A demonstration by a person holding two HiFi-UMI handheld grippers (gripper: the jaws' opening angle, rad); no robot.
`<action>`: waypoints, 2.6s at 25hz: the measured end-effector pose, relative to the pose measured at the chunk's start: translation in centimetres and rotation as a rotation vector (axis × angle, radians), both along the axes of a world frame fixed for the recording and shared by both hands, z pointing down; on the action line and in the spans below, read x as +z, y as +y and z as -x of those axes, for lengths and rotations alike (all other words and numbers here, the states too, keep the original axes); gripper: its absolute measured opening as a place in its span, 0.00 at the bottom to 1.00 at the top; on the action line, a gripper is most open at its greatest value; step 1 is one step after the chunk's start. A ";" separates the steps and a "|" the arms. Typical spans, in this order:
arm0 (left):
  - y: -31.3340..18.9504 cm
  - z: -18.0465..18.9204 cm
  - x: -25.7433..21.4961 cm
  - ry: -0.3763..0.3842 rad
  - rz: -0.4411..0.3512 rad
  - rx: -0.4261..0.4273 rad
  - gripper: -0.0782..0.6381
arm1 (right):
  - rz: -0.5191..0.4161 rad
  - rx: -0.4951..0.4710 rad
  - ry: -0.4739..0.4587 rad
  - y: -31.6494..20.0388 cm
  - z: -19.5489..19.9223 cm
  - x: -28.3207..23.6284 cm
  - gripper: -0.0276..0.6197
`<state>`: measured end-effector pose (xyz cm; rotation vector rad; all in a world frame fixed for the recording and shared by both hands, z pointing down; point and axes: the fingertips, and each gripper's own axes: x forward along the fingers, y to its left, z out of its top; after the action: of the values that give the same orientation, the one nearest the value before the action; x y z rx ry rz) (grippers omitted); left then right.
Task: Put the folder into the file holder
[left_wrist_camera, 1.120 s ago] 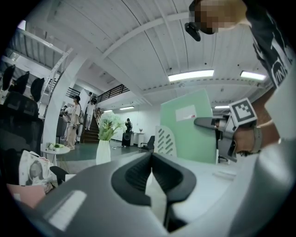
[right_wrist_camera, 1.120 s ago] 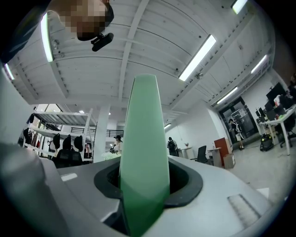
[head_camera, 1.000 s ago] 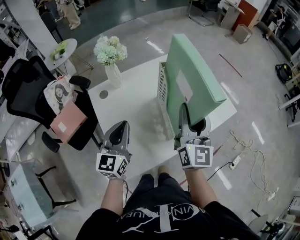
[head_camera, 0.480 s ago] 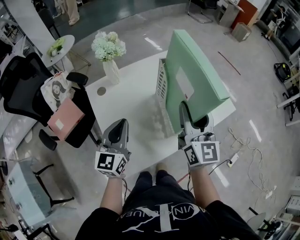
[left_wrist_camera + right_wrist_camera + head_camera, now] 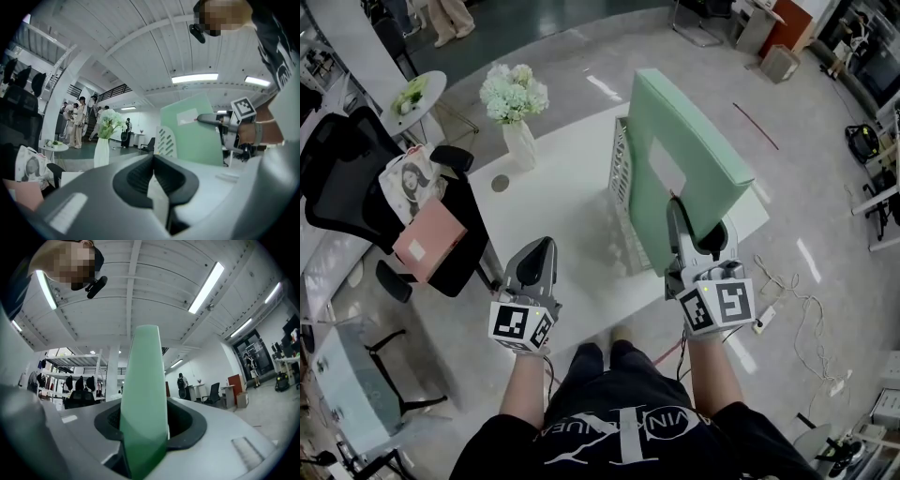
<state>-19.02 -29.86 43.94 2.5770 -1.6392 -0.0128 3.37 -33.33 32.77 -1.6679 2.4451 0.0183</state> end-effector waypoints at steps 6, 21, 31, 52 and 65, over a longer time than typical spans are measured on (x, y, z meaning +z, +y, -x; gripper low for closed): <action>-0.1 -0.4 0.4 0.001 0.012 0.011 0.11 | -0.141 0.079 -0.070 1.4 -1.5 -1.4 0.31; 0.2 -0.4 0.8 -0.017 0.019 0.009 0.11 | -0.144 0.117 0.015 0.5 1.0 3.2 0.31; 0.3 -0.7 1.2 -0.017 0.028 0.013 0.11 | -0.075 0.112 0.070 0.5 1.7 5.9 0.33; 1.1 -2.0 1.5 -0.017 0.026 0.032 0.11 | 0.200 0.059 0.199 0.3 2.0 11.7 0.35; 1.6 -2.2 1.4 -0.017 0.027 0.029 0.11 | 0.190 0.018 0.206 0.8 2.4 11.8 0.40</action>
<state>-16.87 -28.30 45.30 2.5872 -1.5959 0.0326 0.99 -32.57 44.56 -1.8507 2.6555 -0.0438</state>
